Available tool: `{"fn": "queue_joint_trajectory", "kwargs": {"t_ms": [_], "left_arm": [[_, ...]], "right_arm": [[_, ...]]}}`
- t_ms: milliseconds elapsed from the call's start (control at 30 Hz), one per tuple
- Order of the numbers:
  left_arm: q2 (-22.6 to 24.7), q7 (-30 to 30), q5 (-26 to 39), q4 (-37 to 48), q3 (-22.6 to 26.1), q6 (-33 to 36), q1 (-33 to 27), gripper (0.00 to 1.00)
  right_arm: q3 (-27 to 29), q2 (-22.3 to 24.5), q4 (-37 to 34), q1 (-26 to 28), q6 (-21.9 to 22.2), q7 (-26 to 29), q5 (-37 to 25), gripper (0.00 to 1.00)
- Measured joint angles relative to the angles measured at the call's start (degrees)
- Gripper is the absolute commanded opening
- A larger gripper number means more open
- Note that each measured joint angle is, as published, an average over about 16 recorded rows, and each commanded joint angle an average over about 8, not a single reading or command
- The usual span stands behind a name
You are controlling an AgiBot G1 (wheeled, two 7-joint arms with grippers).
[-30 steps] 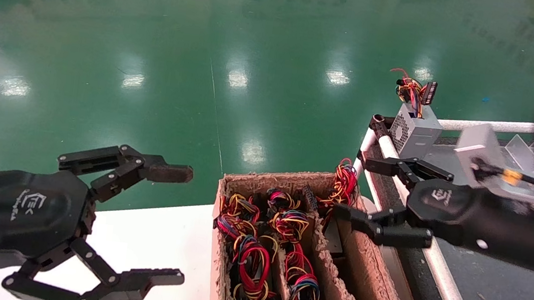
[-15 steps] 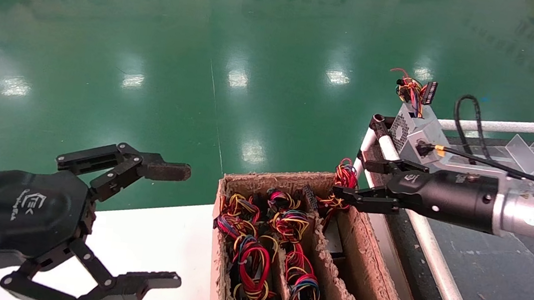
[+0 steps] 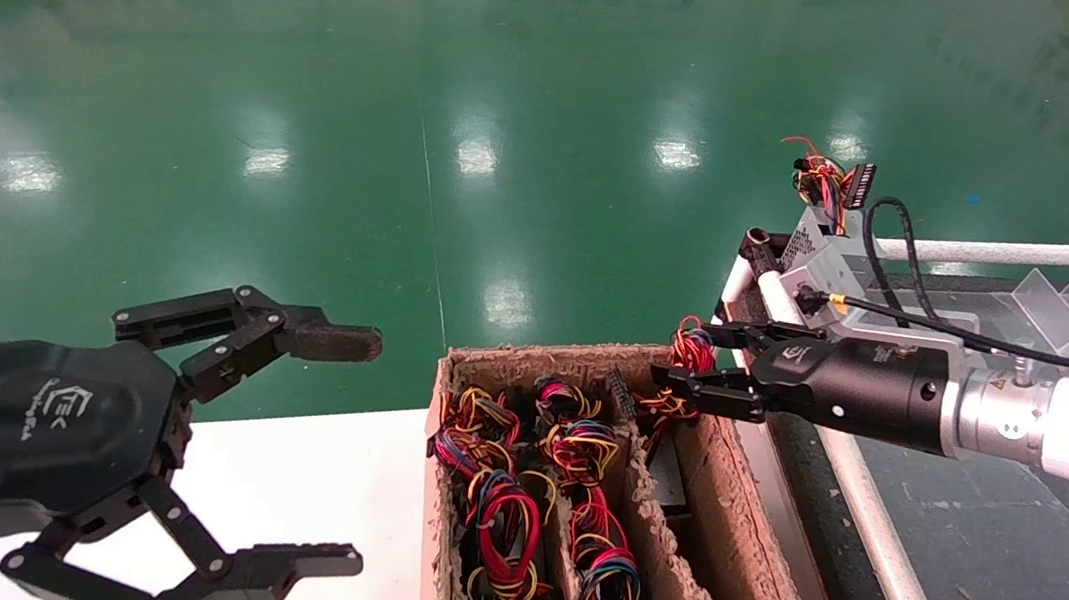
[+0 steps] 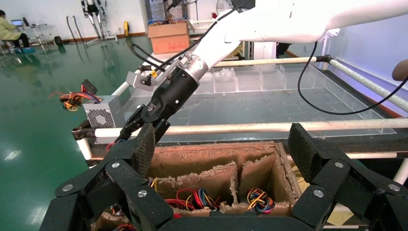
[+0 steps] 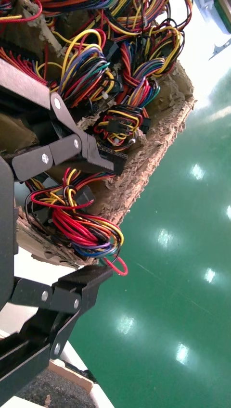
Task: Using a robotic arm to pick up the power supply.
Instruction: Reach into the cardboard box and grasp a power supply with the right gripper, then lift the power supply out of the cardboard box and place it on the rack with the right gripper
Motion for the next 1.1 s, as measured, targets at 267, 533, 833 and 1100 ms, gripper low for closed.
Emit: {"fn": "queue_joint_trajectory", "kwargs": {"t_ms": [267,533,833,1100], "left_arm": [[-0.01,0.01,-0.01,0.0,0.02,-0.01,0.0,1.0],[-0.01,0.02,-0.02,0.0,0.03,-0.01,-0.01,1.0],[-0.02,0.02,-0.03,0.0,0.05,-0.02,-0.01,1.0],[-0.03,0.03,-0.04,0.0,0.06,-0.03,-0.02,1.0]], "right_arm": [[0.02,-0.67,-2.97,0.69,-0.95,-2.32,0.1,0.0],[0.27,-0.65,-4.44,0.92,-1.97,-3.71,0.55,0.0],[1.05,0.26,-4.31,1.21,-4.32,-4.76,1.87,0.0],[2.68,2.14,-2.22,2.14,-6.49,-5.29,4.24,0.0]]}}
